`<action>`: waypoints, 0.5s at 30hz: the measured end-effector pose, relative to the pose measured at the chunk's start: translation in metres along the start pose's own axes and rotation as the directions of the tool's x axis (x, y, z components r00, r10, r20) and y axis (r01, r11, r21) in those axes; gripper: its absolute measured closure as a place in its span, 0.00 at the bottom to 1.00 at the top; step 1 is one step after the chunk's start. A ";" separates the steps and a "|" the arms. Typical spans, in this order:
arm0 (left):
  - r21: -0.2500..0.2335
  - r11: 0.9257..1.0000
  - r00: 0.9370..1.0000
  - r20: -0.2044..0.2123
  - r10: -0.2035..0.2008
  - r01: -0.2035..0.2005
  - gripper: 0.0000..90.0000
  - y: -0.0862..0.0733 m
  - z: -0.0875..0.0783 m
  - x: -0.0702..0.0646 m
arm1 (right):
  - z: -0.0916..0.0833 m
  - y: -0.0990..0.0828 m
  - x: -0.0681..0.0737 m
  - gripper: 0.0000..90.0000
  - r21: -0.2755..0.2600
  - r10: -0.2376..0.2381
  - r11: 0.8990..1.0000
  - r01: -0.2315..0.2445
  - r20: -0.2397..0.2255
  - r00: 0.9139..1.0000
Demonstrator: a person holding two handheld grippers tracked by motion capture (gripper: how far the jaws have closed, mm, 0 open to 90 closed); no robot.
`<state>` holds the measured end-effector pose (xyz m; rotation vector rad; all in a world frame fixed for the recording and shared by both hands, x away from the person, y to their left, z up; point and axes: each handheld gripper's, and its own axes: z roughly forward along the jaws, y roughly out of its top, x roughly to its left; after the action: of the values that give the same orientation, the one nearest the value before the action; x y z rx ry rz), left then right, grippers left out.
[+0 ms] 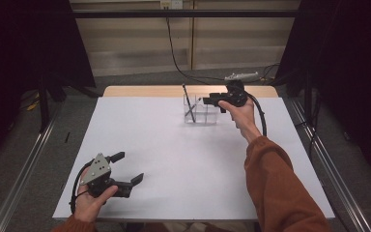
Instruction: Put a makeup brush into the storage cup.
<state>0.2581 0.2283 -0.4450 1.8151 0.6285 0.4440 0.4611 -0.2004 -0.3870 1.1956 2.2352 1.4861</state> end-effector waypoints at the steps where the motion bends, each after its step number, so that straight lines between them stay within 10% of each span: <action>1: -0.003 1.000 1.000 0.003 0.000 0.000 0.03 0.000 0.000 0.000 | -0.001 -0.001 0.000 0.49 -0.003 -0.004 1.000 0.004 0.005 1.000; 15: 0.004 1.000 1.000 -0.002 0.000 0.000 0.03 -0.001 0.000 0.001 | -0.012 -0.014 0.005 0.06 -0.078 -0.011 0.997 0.013 0.034 0.999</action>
<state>0.2587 0.2286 -0.4460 1.8189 0.6314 0.4454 0.4440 -0.2071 -0.3920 1.1729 2.1379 1.5224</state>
